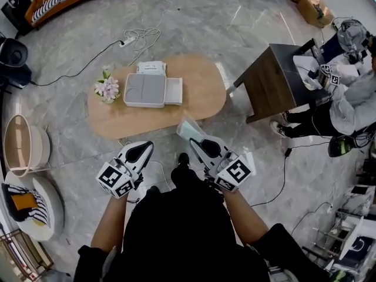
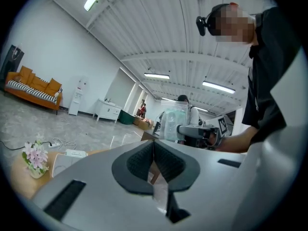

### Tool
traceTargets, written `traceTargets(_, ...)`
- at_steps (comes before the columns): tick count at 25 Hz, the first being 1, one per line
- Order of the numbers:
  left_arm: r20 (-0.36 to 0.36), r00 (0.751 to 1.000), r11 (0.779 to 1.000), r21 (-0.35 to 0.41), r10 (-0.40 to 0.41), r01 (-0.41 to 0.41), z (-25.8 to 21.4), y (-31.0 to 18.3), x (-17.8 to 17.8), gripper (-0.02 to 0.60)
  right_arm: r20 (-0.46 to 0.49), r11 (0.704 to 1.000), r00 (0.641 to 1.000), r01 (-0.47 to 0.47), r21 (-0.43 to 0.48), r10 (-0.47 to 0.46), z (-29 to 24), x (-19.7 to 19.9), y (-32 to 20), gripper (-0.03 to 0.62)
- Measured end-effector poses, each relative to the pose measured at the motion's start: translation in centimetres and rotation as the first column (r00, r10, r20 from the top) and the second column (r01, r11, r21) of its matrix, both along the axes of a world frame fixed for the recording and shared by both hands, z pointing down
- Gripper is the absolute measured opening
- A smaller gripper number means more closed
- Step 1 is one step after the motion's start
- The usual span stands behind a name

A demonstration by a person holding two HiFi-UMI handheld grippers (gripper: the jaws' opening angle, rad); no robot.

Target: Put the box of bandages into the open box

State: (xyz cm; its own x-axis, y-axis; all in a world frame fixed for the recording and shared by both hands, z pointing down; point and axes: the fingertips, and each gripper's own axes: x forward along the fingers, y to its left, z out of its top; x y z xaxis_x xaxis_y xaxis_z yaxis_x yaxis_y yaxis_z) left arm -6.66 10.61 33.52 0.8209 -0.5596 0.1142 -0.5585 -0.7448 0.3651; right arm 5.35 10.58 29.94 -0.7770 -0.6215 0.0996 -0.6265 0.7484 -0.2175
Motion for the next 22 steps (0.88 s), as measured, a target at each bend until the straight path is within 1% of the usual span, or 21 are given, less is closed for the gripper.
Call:
traceTargets(5,0.008,0.999,0.999,0.010,-0.046,0.046,-1.4,-4.8,4.1,0.017,-0.006,0.996,0.996,0.091,0.005,-0.091,-0.5,3.5,-4.4,0.031)
traceTargets(10,0.017,0.996,0.996,0.001,-0.089,0.089,-1.2,-8.4,5.9,0.017,0.005,0.991,0.992,0.129,-0.036,-0.128,1.3,5.6,-8.7,0.031)
traceTargets(12,0.027,0.995,0.995,-0.004,-0.097,0.097,-1.3,-9.3,6.0,0.017,0.028,0.991,0.992,0.123,-0.056,-0.122,1.6,5.8,-10.1,0.031)
traceTargets(16,0.029,0.991,0.991,-0.029,-0.132,0.133,-0.3,-11.7,4.4,0.017,0.099,0.987,0.991,0.104,-0.126,-0.092,3.0,5.5,-13.2,0.031)
traceTargets(19,0.015,0.991,0.990,-0.053,-0.130,0.131,1.1,-14.4,3.6,0.017,0.084,0.985,0.994,0.079,-0.152,-0.067,4.2,5.4,-15.8,0.031)
traceTargets(22,-0.006,0.994,0.991,-0.079,-0.107,0.106,2.3,-17.2,3.2,0.017,0.097,0.980,0.995,0.042,-0.194,-0.024,4.9,5.3,-18.5,0.031)
